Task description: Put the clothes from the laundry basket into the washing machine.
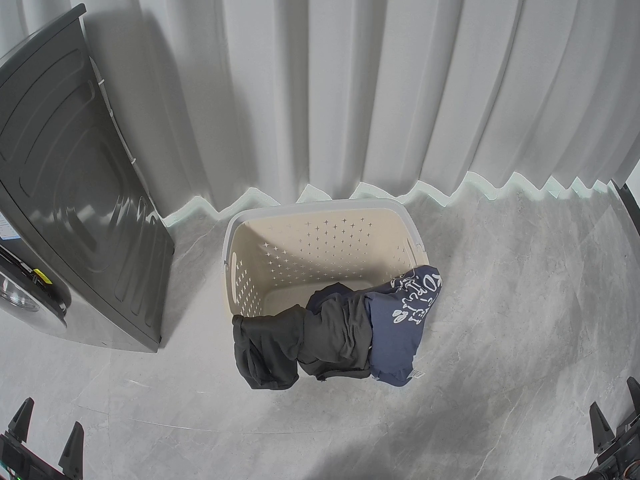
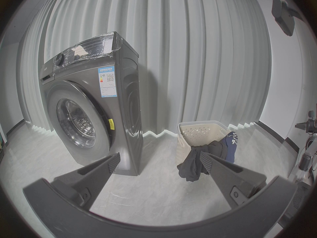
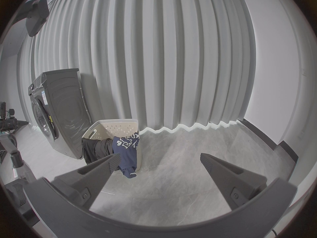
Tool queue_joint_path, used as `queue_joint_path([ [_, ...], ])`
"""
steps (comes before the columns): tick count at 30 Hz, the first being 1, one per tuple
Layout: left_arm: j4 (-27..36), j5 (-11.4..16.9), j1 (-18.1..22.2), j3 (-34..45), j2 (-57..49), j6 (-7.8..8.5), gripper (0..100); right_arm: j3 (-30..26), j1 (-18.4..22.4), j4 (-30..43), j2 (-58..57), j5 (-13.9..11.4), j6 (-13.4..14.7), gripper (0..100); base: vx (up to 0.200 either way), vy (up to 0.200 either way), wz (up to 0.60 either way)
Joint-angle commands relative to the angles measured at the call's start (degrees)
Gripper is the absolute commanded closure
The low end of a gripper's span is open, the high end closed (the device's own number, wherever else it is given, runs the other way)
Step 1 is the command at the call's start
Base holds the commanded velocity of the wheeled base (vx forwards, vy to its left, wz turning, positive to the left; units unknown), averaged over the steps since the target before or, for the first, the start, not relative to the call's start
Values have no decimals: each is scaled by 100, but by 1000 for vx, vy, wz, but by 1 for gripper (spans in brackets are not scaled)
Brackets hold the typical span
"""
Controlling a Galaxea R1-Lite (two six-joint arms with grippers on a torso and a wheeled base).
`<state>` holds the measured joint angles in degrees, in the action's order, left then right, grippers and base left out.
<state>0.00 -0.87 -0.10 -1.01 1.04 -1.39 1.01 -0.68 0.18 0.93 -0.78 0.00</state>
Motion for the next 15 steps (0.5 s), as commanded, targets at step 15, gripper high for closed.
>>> queue_joint_path([
  [15, 0, -1, 1, 92, -95, -2, 0, -92, -2, -1, -93, -1, 0, 0, 0, 200, 0],
])
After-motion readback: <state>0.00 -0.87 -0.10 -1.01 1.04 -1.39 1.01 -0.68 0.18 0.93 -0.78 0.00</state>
